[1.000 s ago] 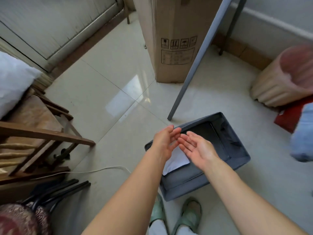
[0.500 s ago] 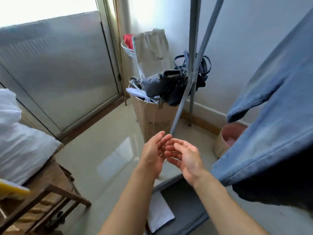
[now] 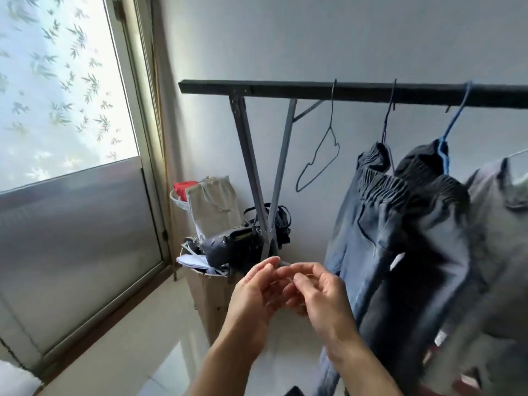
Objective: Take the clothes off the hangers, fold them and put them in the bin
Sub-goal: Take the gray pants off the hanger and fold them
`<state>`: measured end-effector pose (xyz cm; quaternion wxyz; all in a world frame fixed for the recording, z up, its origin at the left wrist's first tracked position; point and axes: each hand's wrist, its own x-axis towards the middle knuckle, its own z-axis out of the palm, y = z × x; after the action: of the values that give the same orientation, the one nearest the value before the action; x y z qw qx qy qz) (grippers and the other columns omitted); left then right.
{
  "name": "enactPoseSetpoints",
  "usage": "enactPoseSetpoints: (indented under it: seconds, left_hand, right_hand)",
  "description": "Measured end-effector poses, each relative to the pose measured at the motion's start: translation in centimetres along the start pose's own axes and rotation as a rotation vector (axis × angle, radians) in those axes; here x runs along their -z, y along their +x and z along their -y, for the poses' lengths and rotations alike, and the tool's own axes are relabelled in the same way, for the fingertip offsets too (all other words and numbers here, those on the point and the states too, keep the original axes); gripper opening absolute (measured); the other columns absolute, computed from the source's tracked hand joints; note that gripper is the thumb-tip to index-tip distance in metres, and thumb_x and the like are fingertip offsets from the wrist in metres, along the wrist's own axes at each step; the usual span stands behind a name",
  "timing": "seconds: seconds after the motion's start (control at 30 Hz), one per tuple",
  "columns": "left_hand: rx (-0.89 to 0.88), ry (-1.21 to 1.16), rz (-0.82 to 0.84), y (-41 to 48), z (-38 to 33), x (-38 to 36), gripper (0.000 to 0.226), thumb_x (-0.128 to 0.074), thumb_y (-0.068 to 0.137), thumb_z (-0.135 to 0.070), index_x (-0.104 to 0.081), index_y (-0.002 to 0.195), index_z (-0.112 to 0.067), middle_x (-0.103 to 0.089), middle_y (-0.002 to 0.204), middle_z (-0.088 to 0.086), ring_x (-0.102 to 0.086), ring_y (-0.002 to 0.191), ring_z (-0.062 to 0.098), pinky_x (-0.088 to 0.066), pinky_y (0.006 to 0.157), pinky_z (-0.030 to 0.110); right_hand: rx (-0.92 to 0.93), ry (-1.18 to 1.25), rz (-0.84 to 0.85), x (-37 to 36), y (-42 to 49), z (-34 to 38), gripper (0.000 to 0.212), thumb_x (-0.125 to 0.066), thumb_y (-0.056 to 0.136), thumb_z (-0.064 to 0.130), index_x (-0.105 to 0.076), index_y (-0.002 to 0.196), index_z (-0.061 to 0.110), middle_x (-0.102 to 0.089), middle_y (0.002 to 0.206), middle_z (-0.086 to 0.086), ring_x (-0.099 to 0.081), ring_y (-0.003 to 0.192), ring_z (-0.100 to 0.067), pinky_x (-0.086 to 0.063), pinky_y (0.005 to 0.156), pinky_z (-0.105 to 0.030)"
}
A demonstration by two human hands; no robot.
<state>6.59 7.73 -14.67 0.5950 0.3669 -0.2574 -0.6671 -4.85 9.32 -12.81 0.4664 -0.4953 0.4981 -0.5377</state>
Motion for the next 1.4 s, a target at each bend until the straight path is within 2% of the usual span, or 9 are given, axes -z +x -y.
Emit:
enactPoseSetpoints:
  seconds: [0.23,0.37,0.6,0.73,0.83,1.0,1.1,1.27,1.4]
  left_hand:
    - [-0.114,0.248,0.235,-1.4,-2.8,-6.9,0.024,-0.049,0.100,-0.016,-0.066,0.115,-0.010,-0.074,0.092,0.008,-0.067,0.075,0.015,-0.049,0.069,0.028]
    - [-0.135,0.317,0.289,-1.7,-3.6,-9.0,0.021,-0.048,0.100,-0.014,-0.068,0.108,-0.013,-0.074,0.088,0.005,-0.066,0.076,0.015,-0.049,0.069,0.027]
    - [-0.191,0.364,0.330,-1.4,-5.5,-10.9,0.021,-0.048,0.101,-0.015,-0.069,0.106,-0.015,-0.075,0.090,0.006,-0.065,0.080,0.017,-0.049,0.069,0.027]
    - [-0.239,0.394,0.354,-1.0,-6.4,-11.5,0.021,-0.049,0.101,-0.017,-0.069,0.105,-0.017,-0.075,0.091,0.004,-0.066,0.080,0.015,-0.049,0.068,0.027]
    - [-0.252,0.395,0.340,-0.7,-6.7,-11.2,0.021,-0.049,0.101,-0.017,-0.069,0.107,-0.016,-0.075,0.091,0.005,-0.067,0.080,0.015,-0.050,0.070,0.028]
    - [-0.270,0.369,0.309,-0.3,-6.9,-10.1,0.021,-0.050,0.100,-0.016,-0.069,0.106,-0.014,-0.075,0.090,0.005,-0.066,0.080,0.017,-0.050,0.069,0.028]
    - [-0.316,0.432,0.293,0.2,-7.6,-9.9,0.020,-0.051,0.100,-0.016,-0.068,0.111,-0.015,-0.075,0.097,0.004,-0.066,0.086,0.017,-0.051,0.073,0.030]
    - [-0.479,0.648,0.287,1.6,-10.4,-10.2,0.028,-0.053,0.100,-0.019,-0.058,0.127,-0.022,-0.066,0.120,0.000,-0.064,0.102,0.013,-0.053,0.077,0.023]
    - [-0.523,0.767,0.223,2.6,-12.7,-9.6,0.029,-0.054,0.099,-0.017,-0.056,0.128,-0.019,-0.058,0.126,0.009,-0.067,0.092,0.012,-0.052,0.066,0.012]
  right_hand:
    - [0.420,-0.181,-0.165,4.3,0.2,10.0,0.015,-0.052,0.097,0.010,-0.065,0.094,0.017,-0.067,0.071,-0.007,-0.059,0.055,-0.011,-0.049,0.052,-0.020]
    - [0.582,-0.359,-0.345,6.7,2.1,13.3,0.015,-0.052,0.097,0.012,-0.066,0.101,0.017,-0.067,0.087,0.002,-0.063,0.078,-0.008,-0.052,0.073,-0.022]
    - [0.476,-0.785,-0.502,9.8,8.8,15.1,0.040,-0.041,0.093,-0.001,-0.063,0.126,0.007,-0.066,0.119,-0.017,-0.057,0.115,-0.038,-0.048,0.098,-0.046]
    - [0.248,-0.748,-0.434,10.3,10.7,15.3,0.024,-0.044,0.092,0.003,-0.062,0.106,-0.006,-0.067,0.095,-0.022,-0.063,0.088,-0.036,-0.053,0.079,-0.041]
    - [0.211,-0.696,-0.435,10.1,11.8,14.8,0.027,-0.047,0.095,0.008,-0.052,0.070,0.003,-0.047,0.059,-0.006,-0.042,0.053,-0.022,-0.033,0.050,-0.030]
    - [0.269,-0.681,-0.439,8.1,13.0,14.6,0.040,-0.047,0.096,0.009,-0.041,0.057,0.016,-0.052,0.065,0.000,-0.045,0.057,-0.019,-0.033,0.060,-0.027]
    - [0.265,-0.700,-0.371,6.0,13.6,15.3,0.034,-0.047,0.094,0.008,-0.053,0.061,0.010,-0.060,0.082,-0.002,-0.059,0.068,-0.027,-0.038,0.058,-0.027]
    - [0.279,-0.690,-0.249,1.3,15.2,16.4,0.030,-0.051,0.093,0.012,-0.061,0.066,0.006,-0.060,0.072,-0.007,-0.060,0.070,-0.028,-0.046,0.066,-0.033]
    - [0.280,-0.639,-0.177,-1.8,16.8,16.4,0.044,-0.055,0.093,0.013,-0.044,0.051,0.013,-0.044,0.052,-0.001,-0.040,0.050,-0.016,-0.036,0.058,-0.028]
